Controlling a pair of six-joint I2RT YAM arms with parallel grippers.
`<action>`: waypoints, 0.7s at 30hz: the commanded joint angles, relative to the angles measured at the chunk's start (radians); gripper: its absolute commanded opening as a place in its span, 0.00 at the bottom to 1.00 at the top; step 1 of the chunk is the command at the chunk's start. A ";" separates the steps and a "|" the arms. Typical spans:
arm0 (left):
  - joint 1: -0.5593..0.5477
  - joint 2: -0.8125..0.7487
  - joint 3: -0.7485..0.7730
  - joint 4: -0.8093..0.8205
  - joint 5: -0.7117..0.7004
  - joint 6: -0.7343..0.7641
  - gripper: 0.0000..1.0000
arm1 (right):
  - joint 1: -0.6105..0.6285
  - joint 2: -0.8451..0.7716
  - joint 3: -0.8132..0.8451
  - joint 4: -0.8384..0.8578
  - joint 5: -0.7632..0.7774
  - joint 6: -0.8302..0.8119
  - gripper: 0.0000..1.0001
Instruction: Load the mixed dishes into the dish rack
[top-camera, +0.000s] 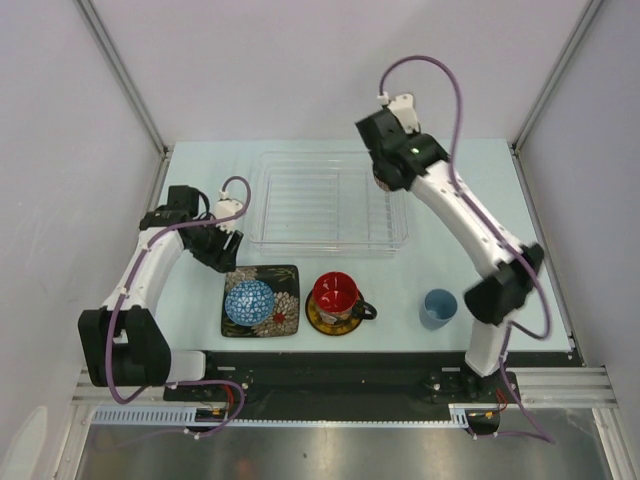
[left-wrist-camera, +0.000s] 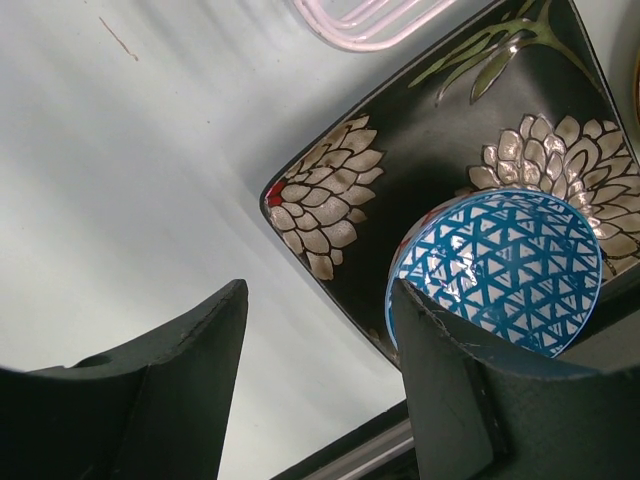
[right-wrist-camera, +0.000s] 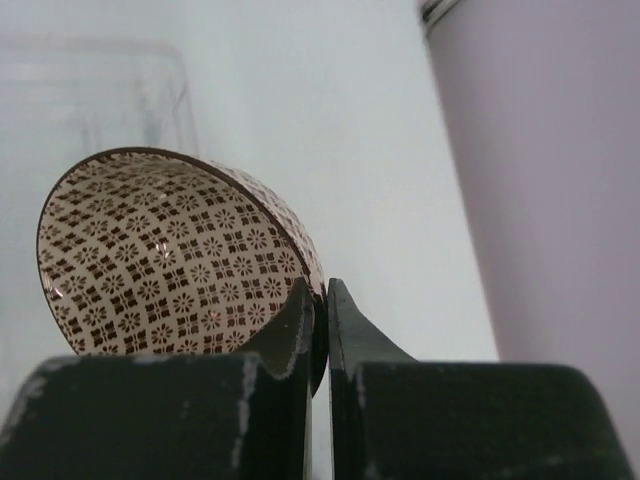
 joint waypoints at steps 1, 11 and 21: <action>-0.005 -0.025 0.055 0.000 0.017 0.006 0.64 | -0.006 0.326 0.253 0.013 0.404 -0.096 0.00; 0.023 -0.036 0.060 -0.011 0.012 0.003 0.64 | 0.033 0.385 0.056 0.602 0.736 -0.416 0.00; 0.024 -0.048 0.040 -0.011 -0.005 0.000 0.63 | 0.033 0.530 -0.159 2.001 0.797 -1.507 0.00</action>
